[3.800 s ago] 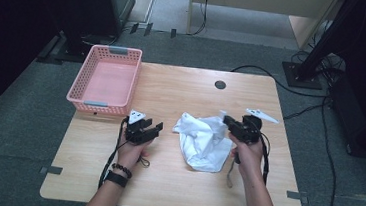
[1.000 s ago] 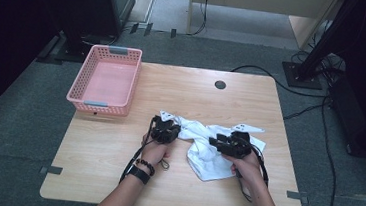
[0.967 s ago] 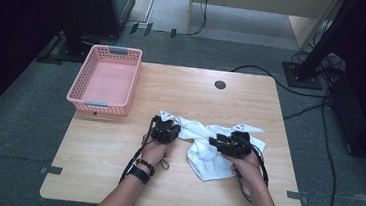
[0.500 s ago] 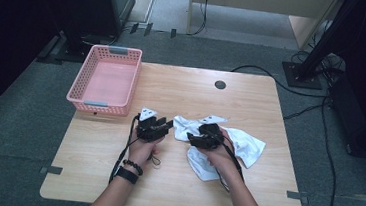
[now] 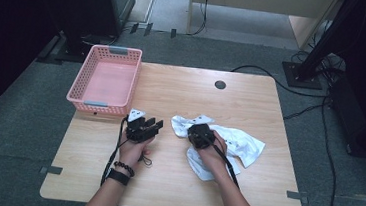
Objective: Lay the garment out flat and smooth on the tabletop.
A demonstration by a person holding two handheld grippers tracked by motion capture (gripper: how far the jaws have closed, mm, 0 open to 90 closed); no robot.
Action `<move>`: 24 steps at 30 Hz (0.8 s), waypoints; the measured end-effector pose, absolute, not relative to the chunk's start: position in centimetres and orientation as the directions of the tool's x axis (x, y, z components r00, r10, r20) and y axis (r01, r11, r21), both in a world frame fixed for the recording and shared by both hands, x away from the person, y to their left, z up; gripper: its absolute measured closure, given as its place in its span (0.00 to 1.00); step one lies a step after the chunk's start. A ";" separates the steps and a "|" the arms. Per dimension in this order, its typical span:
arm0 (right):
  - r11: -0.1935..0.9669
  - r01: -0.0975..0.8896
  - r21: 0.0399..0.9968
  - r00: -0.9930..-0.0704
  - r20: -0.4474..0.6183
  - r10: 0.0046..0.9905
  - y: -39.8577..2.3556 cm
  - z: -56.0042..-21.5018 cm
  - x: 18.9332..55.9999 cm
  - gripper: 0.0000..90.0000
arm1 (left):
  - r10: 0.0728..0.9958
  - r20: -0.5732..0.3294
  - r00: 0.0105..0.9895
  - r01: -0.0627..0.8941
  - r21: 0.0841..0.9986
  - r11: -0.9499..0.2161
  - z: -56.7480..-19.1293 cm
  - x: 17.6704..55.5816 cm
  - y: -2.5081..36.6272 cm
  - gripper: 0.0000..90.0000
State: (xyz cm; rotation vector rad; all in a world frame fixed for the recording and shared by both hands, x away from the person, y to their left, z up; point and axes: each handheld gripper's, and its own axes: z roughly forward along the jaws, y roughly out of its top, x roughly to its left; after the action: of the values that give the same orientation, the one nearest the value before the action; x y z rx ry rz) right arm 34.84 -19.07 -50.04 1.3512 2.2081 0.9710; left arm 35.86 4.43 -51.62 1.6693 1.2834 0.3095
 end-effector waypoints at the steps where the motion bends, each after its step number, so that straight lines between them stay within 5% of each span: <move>1: 0.246 0.629 0.737 -0.448 0.086 0.890 -19.8 -49.6 34.9 0.97 | 0.845 -0.339 0.414 0.600 0.799 0.027 -51.7 35.8 4.4 0.66; 13: -0.029 0.569 0.822 -0.418 0.320 0.850 -30.8 -44.3 30.6 0.97 | 0.831 -0.354 0.429 0.606 0.795 0.026 -51.7 35.8 4.5 0.66; 18: 0.063 0.627 0.776 -0.468 0.311 0.827 -35.9 -45.3 27.4 0.95 | 0.831 -0.358 0.426 0.605 0.796 0.033 -51.8 35.9 4.5 0.66; 24: 0.125 0.704 0.699 -0.461 0.316 0.829 -39.8 -47.4 25.9 0.74 | 0.841 -0.323 0.434 0.595 0.804 0.002 -51.8 35.8 4.0 0.64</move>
State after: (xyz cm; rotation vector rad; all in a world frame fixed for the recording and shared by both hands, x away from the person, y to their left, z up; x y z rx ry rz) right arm 25.89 -39.78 -47.44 1.5407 2.2386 1.2496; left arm 35.80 3.99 -51.75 1.6919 1.2581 0.3096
